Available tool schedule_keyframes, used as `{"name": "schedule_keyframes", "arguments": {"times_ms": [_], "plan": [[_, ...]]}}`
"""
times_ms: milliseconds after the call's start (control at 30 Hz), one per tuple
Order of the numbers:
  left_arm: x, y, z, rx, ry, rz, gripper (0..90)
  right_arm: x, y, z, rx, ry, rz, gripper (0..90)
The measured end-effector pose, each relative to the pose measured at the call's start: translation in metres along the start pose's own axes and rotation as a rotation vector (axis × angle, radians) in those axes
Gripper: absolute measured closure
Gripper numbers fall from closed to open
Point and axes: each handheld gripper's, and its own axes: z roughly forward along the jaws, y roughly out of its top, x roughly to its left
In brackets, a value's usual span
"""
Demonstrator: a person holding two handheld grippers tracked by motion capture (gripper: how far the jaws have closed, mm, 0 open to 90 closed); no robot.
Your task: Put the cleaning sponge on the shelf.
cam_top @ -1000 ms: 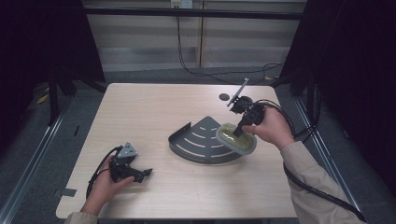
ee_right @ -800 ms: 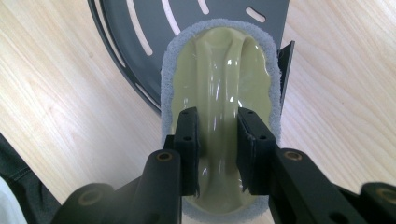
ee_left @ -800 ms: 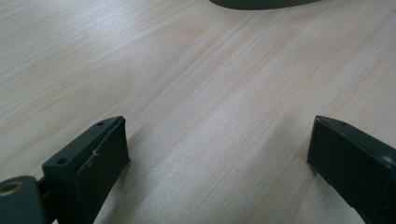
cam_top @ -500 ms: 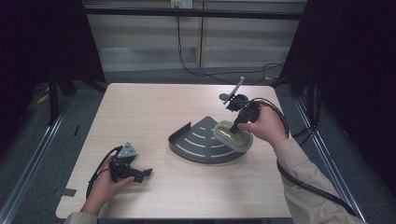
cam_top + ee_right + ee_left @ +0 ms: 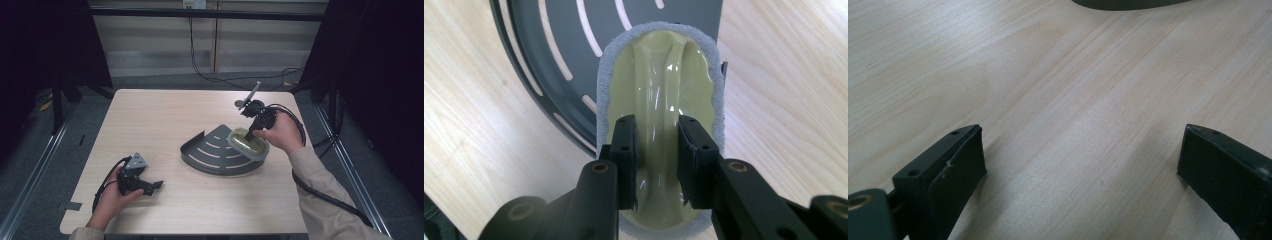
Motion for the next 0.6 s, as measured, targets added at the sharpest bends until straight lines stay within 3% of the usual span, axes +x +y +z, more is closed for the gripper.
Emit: {"name": "schedule_keyframes", "arguments": {"times_ms": [600], "plan": [[0.0001, 0.0, -0.0001, 0.001, -0.001, 0.002, 4.4, 0.0018, 0.0102, 0.0104, -0.012, 0.005, -0.004, 71.5]]}}
